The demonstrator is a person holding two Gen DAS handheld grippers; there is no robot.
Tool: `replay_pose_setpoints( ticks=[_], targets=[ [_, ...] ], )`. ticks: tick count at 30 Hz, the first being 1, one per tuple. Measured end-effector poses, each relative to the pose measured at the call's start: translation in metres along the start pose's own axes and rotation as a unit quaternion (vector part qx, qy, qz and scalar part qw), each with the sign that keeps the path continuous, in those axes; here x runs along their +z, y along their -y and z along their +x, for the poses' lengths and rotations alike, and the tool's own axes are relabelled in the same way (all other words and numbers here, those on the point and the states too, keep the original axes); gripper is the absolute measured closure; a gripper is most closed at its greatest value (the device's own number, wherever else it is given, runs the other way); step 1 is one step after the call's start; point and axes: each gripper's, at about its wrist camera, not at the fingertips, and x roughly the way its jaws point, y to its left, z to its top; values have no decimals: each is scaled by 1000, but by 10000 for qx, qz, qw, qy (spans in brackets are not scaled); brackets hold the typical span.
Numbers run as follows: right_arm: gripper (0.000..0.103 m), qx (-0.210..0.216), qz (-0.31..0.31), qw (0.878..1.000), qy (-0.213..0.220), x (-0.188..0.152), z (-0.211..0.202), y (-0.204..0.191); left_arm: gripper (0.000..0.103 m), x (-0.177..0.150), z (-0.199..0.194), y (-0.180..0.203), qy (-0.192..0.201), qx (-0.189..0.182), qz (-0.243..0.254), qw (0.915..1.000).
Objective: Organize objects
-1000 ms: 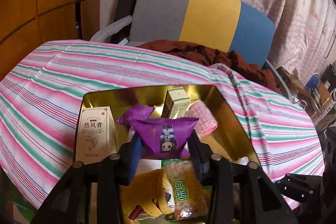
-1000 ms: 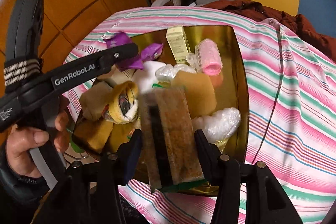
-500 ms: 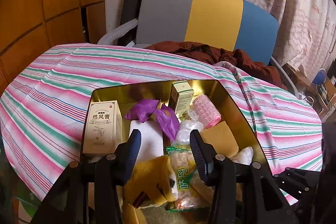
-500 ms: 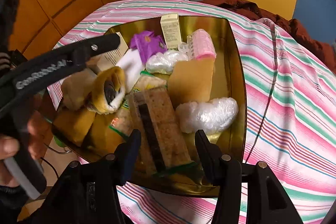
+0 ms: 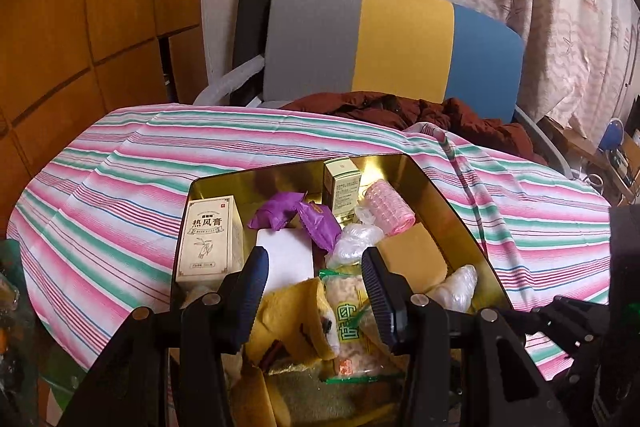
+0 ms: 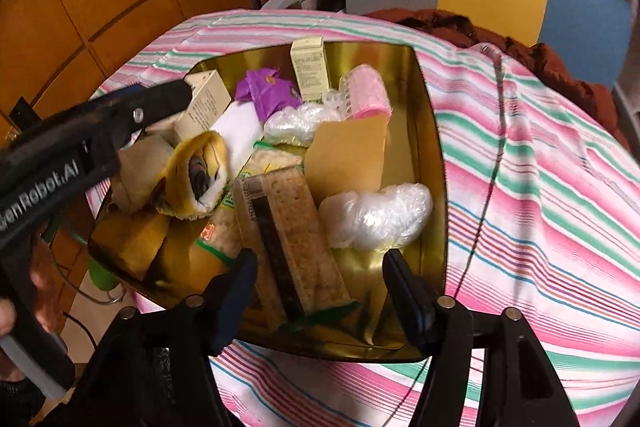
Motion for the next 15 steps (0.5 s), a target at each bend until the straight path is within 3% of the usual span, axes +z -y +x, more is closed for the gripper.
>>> replay_pose_setpoints(
  ticks=[3, 10, 15],
  targets=[
    [27, -171, 20, 9997, 190, -1, -8, -1, 53, -3, -3, 1, 18, 17, 7, 10000],
    [15, -580, 146, 9968, 527, -2, -21, 2, 38, -7, -14, 4, 158, 104, -25, 9998],
    [6, -899, 349, 9922, 791, -4, -31, 10, 36, -13, -24, 7, 242, 335, 23, 9991]
  ],
)
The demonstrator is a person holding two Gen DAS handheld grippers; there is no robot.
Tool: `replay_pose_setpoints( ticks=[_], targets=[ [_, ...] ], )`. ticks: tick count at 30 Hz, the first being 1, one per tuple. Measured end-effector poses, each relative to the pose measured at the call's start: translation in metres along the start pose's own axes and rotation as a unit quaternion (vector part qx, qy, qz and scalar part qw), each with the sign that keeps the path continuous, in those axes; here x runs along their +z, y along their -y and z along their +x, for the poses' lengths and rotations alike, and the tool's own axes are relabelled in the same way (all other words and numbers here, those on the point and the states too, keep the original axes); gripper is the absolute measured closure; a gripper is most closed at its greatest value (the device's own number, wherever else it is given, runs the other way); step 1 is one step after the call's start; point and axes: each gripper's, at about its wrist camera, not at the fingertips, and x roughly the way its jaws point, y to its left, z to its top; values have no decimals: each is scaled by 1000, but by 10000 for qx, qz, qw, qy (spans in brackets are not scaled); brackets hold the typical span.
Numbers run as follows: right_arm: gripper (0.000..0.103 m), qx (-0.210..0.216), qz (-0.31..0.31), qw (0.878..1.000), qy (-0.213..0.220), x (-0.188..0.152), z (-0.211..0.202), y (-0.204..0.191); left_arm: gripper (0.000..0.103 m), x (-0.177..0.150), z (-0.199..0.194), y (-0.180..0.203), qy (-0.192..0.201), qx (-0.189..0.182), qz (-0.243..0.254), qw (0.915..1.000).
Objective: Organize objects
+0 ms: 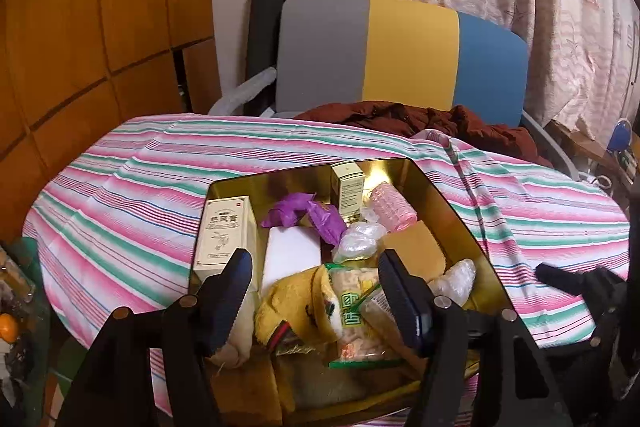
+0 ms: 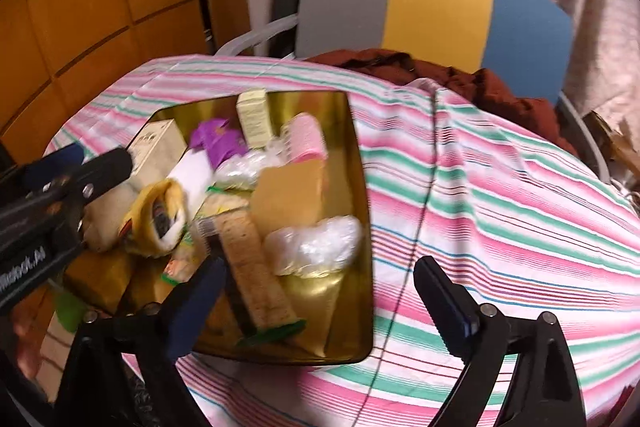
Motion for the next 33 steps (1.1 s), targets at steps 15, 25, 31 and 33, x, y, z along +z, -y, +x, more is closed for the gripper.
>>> replay_pose_setpoints(
  ticks=[15, 25, 31, 33],
  targets=[
    [1, -376, 134, 9990, 218, -10, -12, 5, 36, -26, -20, -9, 51, 292, -227, 9993],
    [0, -500, 317, 9976, 366, -10, -19, 10, 36, -32, -27, -24, 3, 22, -750, 9972],
    [0, -477, 309, 9974, 455, -10, -20, 8, 37, -37, -22, -32, -114, 46, -811, 9966],
    [0, -459, 310, 9975, 448, -11, -19, 8, 37, -37, -19, -32, -159, 39, -798, 9967]
  ],
)
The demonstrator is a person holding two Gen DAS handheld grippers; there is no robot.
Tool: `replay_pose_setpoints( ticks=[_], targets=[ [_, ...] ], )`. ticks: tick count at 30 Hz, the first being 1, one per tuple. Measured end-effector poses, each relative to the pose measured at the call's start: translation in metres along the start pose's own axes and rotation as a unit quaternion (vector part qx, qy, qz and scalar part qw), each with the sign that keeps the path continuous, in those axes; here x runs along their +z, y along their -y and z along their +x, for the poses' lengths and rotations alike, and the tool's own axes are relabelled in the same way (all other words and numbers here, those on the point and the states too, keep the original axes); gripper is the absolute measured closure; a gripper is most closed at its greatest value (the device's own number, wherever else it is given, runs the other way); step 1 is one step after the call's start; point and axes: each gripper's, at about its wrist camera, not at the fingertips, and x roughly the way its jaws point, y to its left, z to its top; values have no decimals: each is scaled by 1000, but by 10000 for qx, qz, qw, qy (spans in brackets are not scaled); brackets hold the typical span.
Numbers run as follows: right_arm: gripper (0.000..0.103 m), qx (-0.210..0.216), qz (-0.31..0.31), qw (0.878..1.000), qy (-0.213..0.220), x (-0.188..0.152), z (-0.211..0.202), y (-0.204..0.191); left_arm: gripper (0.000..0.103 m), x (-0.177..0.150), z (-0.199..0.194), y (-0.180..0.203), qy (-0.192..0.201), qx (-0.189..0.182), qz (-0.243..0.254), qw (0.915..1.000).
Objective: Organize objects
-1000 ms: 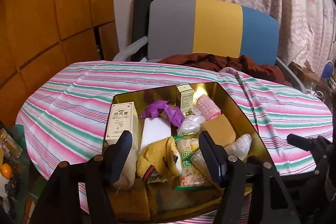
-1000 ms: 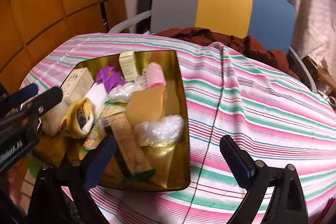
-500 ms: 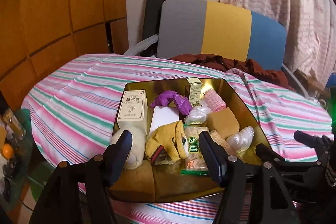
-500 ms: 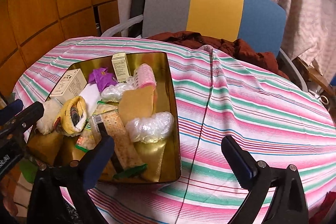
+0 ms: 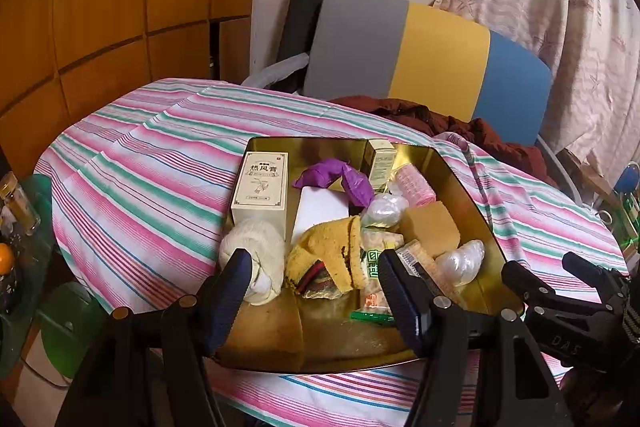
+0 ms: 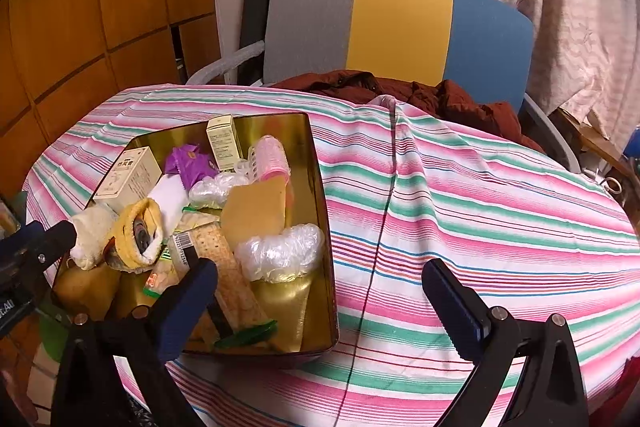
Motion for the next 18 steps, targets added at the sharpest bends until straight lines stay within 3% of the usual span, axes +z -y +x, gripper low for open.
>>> replay_pose_setpoints(
  ticks=[18],
  targets=[
    [0, -10, -45, 9999, -142, -3, 10, 0, 41, 2, -5, 1, 277, 47, 168, 9995]
  ],
)
